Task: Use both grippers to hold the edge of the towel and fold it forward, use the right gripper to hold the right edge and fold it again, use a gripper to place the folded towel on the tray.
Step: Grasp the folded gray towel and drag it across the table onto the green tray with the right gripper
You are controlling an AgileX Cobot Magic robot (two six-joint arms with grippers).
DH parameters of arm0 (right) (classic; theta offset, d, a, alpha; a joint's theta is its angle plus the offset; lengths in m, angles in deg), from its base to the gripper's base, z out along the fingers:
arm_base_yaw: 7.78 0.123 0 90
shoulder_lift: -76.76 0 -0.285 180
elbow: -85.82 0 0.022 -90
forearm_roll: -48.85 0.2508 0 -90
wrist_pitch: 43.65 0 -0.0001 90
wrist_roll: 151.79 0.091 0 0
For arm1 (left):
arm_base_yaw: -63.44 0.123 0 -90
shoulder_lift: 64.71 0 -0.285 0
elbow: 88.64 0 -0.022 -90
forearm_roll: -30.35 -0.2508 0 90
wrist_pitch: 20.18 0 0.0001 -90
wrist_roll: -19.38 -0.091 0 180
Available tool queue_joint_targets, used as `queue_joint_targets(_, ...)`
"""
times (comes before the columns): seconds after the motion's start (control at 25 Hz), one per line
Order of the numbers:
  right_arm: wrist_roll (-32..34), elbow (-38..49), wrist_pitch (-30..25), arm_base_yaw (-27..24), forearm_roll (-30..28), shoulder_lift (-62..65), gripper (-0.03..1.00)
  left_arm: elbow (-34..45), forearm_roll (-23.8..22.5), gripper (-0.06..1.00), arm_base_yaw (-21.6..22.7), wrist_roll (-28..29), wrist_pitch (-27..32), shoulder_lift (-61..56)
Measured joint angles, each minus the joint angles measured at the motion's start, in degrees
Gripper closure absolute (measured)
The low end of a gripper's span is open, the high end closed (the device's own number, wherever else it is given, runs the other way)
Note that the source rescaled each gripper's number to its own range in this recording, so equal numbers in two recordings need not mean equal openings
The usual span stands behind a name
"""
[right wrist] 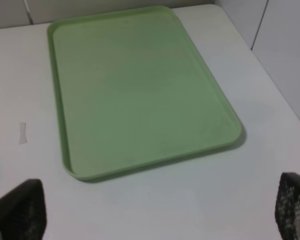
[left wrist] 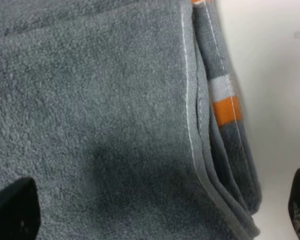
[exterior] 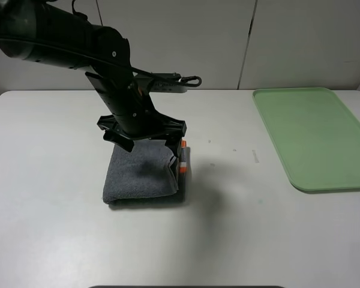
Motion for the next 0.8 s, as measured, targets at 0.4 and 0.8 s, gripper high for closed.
queue_joint_targets(0.4,0.0,0.0,0.0,0.0,0.0,0.0,-0.03,0.0,-0.93,-0.05,0.11,0.0,9.11,-7.0)
queue_joint_targets(0.8,0.0,0.0,0.0,0.0,0.18,0.0,-0.03,0.0,-3.8,-0.05,0.18,-3.21,22.45,-18.42)
